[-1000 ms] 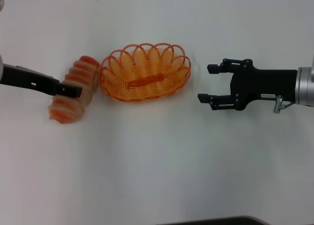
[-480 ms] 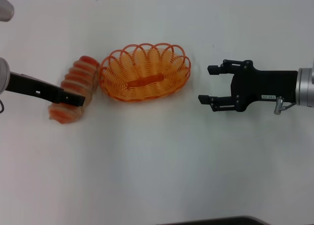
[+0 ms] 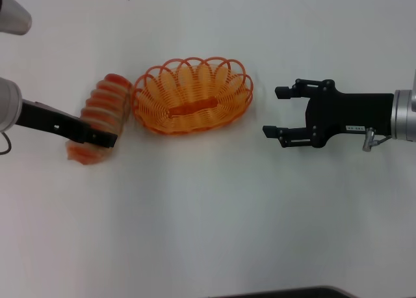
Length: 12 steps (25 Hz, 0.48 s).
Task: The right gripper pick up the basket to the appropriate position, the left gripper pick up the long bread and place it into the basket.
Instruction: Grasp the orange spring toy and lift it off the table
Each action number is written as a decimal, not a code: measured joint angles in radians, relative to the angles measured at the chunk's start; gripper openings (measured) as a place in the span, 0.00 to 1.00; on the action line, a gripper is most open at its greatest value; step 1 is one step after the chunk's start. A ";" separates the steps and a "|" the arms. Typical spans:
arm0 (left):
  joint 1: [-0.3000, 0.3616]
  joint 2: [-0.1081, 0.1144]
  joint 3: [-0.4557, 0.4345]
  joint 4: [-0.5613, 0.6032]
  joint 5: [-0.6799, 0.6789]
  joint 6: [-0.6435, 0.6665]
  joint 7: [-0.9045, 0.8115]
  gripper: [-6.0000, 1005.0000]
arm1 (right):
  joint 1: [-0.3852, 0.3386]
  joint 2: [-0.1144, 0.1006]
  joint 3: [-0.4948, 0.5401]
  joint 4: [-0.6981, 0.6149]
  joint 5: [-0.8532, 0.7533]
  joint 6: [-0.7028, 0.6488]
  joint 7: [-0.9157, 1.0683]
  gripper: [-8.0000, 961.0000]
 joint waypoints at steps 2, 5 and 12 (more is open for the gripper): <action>0.003 0.000 0.013 -0.001 0.008 -0.007 0.000 0.93 | 0.001 0.000 0.000 0.000 0.000 0.000 0.000 0.88; 0.005 0.000 0.033 -0.001 0.031 -0.025 -0.012 0.93 | 0.001 0.000 0.000 0.000 0.000 0.000 0.000 0.88; 0.007 0.000 0.048 0.005 0.047 -0.035 -0.024 0.93 | 0.000 0.000 0.000 0.000 0.000 0.000 0.000 0.88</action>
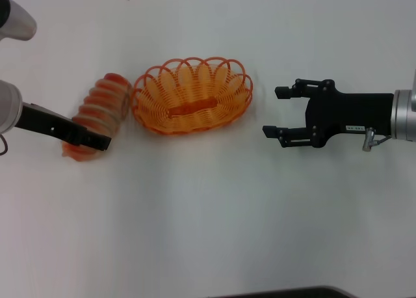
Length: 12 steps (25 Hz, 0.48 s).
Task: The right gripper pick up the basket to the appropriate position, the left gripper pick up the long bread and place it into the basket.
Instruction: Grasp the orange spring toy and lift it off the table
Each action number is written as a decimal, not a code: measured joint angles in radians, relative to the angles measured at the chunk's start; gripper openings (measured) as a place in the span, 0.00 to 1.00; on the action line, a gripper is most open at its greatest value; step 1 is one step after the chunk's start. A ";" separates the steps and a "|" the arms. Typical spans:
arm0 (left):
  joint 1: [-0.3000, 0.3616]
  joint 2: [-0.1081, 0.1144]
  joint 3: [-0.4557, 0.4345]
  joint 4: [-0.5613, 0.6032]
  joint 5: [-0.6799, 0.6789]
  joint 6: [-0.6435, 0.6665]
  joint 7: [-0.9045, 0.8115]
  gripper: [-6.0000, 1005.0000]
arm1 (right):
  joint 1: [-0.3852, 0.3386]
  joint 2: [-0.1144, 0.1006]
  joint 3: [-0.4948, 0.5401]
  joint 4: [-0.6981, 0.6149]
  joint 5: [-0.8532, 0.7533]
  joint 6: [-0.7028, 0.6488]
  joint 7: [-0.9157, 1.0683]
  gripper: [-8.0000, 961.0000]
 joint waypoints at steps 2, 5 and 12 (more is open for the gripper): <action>0.000 0.000 0.000 0.005 0.000 0.000 -0.001 0.93 | 0.000 0.000 0.000 0.000 0.000 0.000 0.000 0.88; 0.000 0.001 0.000 0.008 0.000 0.005 0.000 0.90 | 0.000 0.000 0.000 0.000 0.000 0.000 0.000 0.88; 0.000 0.003 -0.005 0.008 0.000 0.011 0.002 0.79 | 0.002 0.000 0.000 -0.001 0.000 0.000 0.005 0.88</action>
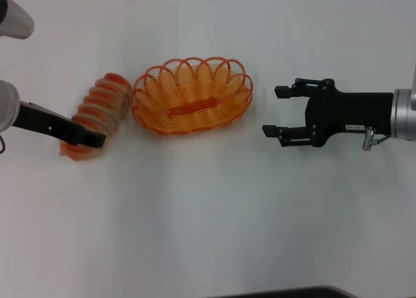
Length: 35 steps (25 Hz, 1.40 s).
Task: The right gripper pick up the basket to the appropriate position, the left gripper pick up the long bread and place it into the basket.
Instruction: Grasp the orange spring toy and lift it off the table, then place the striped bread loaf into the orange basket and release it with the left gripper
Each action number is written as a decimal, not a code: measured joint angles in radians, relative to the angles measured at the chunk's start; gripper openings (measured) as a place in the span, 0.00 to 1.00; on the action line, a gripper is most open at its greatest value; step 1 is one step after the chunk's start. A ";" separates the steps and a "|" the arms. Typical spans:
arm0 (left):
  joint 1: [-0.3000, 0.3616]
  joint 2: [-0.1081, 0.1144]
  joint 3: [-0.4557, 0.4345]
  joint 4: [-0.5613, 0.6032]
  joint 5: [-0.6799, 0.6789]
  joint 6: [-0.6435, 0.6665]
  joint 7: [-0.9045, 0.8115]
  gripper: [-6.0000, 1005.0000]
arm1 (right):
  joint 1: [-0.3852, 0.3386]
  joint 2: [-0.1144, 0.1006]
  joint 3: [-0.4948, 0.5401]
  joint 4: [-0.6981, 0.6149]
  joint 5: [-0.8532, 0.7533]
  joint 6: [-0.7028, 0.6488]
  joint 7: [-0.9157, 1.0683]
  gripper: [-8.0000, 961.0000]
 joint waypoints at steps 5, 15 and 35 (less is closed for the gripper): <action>0.000 0.000 -0.003 0.000 0.000 0.001 0.003 0.72 | 0.004 0.000 0.000 0.001 0.000 0.000 0.001 0.88; 0.011 0.000 -0.036 0.022 -0.006 -0.010 0.007 0.62 | 0.007 0.000 0.000 0.001 0.000 0.003 0.004 0.88; 0.048 0.002 -0.097 0.198 -0.185 -0.014 0.391 0.48 | 0.005 0.000 0.002 0.001 0.002 0.008 0.005 0.88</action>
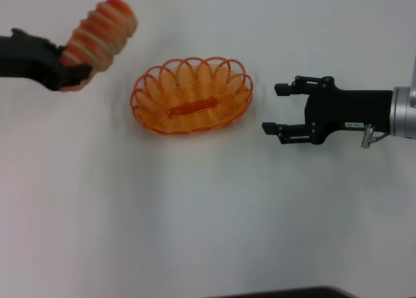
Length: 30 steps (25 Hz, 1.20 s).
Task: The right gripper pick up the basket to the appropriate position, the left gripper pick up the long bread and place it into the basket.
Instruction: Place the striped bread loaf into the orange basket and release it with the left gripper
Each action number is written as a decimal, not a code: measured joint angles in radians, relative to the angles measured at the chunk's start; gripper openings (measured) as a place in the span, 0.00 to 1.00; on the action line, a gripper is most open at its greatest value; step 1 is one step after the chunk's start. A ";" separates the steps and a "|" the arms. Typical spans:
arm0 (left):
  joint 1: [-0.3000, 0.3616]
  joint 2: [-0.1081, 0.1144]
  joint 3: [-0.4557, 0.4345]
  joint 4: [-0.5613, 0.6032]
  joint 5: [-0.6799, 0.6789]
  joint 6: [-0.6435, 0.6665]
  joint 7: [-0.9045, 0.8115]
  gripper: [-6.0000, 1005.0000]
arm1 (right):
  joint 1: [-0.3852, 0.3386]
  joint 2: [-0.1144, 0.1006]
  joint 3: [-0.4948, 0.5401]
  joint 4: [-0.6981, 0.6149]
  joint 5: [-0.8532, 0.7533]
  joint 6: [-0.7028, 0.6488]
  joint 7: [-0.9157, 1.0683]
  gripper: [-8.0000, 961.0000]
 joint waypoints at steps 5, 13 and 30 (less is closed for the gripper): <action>-0.056 -0.001 0.027 0.007 -0.082 0.094 0.114 0.44 | -0.003 0.000 0.002 0.000 0.002 0.000 0.000 0.88; -0.154 -0.005 0.283 -0.085 -0.101 0.101 0.146 0.35 | -0.003 0.000 -0.002 0.000 0.001 -0.001 0.000 0.88; -0.169 -0.007 0.382 -0.197 -0.070 -0.144 0.084 0.27 | -0.003 0.000 -0.002 0.001 -0.002 -0.004 -0.003 0.88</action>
